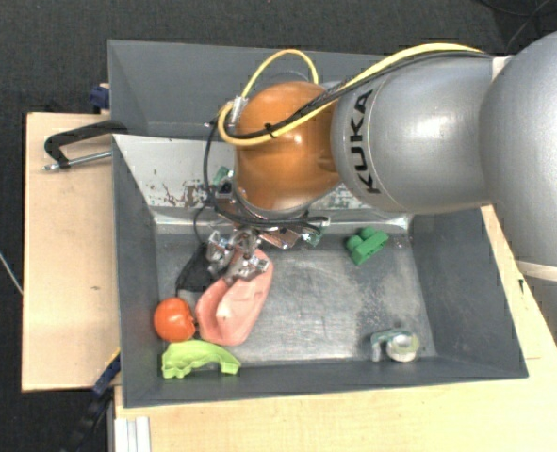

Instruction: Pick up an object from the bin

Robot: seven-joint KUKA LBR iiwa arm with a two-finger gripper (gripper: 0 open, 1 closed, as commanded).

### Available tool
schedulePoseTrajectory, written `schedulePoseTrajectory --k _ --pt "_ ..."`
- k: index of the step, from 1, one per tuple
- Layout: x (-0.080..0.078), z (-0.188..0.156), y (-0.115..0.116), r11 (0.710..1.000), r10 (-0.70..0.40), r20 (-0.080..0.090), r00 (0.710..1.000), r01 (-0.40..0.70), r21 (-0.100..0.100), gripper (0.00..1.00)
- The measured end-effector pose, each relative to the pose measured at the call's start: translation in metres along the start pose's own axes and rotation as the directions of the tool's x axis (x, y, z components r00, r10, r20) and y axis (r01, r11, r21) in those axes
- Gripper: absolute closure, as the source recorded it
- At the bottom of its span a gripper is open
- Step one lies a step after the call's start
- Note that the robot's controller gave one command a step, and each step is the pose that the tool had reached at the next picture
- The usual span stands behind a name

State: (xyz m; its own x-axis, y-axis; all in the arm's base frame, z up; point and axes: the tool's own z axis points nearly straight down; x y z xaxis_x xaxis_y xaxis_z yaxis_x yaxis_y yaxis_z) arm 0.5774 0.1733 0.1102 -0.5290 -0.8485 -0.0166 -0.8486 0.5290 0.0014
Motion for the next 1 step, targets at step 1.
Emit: schedulePoseTrajectory --k 1 --pt "-0.0001 -0.0275 -0.0043 1.000 0.010 -0.017 1.000 -0.010 -0.003 1.00"
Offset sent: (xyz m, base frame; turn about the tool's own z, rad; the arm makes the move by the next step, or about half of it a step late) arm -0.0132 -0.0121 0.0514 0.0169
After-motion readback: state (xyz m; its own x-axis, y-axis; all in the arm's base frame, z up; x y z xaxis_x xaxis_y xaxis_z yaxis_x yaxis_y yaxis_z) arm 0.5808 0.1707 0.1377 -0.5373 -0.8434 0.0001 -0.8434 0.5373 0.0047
